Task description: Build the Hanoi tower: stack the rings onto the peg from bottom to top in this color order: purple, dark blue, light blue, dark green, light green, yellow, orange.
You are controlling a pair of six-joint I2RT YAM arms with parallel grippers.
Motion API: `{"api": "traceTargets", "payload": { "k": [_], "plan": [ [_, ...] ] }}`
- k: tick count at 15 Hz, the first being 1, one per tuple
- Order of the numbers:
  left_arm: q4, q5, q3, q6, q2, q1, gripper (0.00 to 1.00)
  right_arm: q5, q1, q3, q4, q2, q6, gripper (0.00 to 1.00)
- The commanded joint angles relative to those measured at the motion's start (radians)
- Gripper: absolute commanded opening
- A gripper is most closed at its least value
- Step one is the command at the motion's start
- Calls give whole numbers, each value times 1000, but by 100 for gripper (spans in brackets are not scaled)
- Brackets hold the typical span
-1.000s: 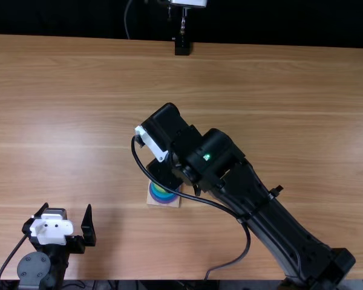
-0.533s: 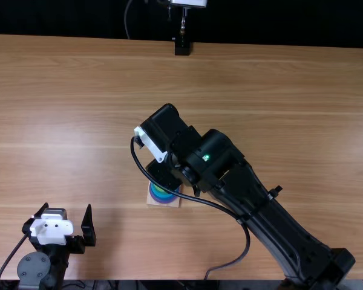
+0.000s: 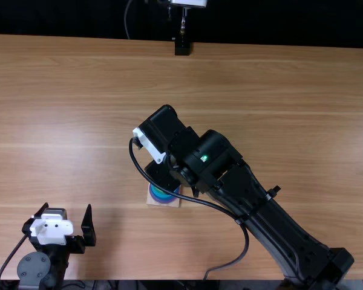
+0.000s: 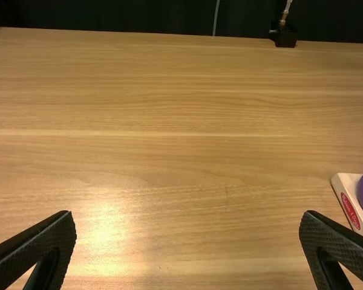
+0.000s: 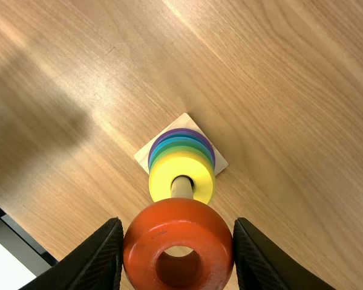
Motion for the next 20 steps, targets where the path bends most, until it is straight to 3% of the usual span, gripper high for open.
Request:
{"api": "traceTargets", "payload": {
  "k": [1, 17, 20],
  "plan": [
    [-78, -2, -112, 13, -12, -6, 100, 2, 18, -9, 1, 24, 4, 0],
    [-78, -2, -112, 13, -12, -6, 100, 3, 12, -24, 3, 72, 6, 0],
    [-78, -2, -112, 13, -12, -6, 100, 11, 11, -26, 1, 73, 4, 92]
  ]
}}
